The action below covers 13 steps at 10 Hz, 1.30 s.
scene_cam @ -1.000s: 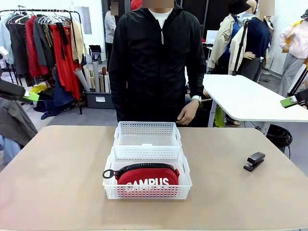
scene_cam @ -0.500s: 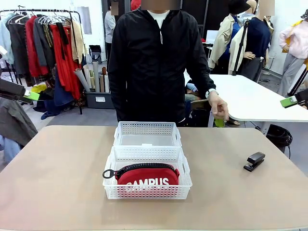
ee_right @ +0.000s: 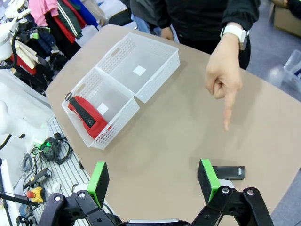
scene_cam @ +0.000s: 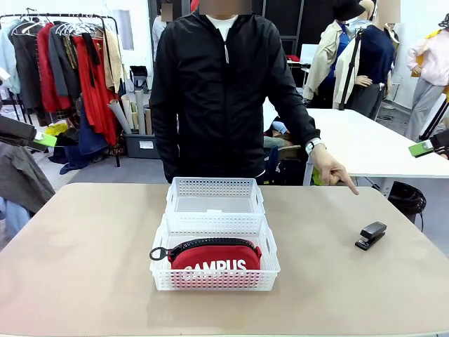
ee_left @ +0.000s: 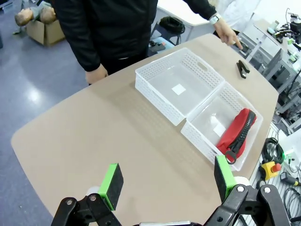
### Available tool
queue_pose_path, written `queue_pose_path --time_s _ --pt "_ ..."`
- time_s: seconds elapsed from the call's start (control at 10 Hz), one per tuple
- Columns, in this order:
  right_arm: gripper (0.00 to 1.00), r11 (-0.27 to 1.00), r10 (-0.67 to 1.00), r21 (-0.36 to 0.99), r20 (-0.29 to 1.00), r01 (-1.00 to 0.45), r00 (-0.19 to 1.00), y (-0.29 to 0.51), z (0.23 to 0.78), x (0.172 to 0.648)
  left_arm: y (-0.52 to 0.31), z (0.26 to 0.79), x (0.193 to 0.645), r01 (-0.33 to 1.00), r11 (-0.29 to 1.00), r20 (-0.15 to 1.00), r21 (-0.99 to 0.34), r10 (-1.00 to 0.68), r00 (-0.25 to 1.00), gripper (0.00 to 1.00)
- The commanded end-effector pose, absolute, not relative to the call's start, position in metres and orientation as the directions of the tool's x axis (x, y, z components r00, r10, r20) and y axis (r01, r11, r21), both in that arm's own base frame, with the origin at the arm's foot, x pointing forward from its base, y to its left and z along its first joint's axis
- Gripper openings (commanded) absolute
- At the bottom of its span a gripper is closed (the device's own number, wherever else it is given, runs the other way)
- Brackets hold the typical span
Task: Distribute items into two baskets.
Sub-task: Pick up the Stapler that the person points to.
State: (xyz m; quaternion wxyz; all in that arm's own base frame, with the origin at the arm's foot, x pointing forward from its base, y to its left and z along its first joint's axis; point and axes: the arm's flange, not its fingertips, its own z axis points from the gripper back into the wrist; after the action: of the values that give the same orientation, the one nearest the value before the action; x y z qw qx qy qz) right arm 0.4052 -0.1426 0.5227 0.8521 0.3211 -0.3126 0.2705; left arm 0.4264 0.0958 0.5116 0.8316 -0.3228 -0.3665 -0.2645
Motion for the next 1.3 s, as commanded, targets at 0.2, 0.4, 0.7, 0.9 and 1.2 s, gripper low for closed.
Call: queue_pose_path --time_s 0.2,0.4,0.7,0.9,1.2 --pt "1.0 0.644 0.259 0.374 0.714 -0.667 0.651 -0.142 0.525 0.406 0.097 0.512 0.427 0.679 0.651 0.783 -0.341 -0.204 0.588 1.0" --pt "1.0 0.644 0.259 0.374 0.714 -0.667 0.651 -0.142 0.525 0.406 0.097 0.512 0.427 0.679 0.651 0.783 -0.341 -0.204 0.588 1.0" --pt "1.0 0.644 0.259 0.374 0.714 -0.667 0.651 -0.142 0.525 0.406 0.097 0.512 0.427 0.679 0.651 0.783 -0.341 -0.204 0.588 1.0" --pt "1.0 0.654 0.278 0.367 0.696 -0.661 0.662 -0.138 0.526 0.408 0.097 0.512 0.427 0.679 0.651 0.783 -0.341 -0.204 0.588 1.0" --pt "1.0 0.734 0.227 0.406 0.608 -0.544 0.761 -0.123 0.532 0.421 0.097 0.512 0.427 0.679 0.651 0.783 -0.341 -0.204 0.588 1.0"
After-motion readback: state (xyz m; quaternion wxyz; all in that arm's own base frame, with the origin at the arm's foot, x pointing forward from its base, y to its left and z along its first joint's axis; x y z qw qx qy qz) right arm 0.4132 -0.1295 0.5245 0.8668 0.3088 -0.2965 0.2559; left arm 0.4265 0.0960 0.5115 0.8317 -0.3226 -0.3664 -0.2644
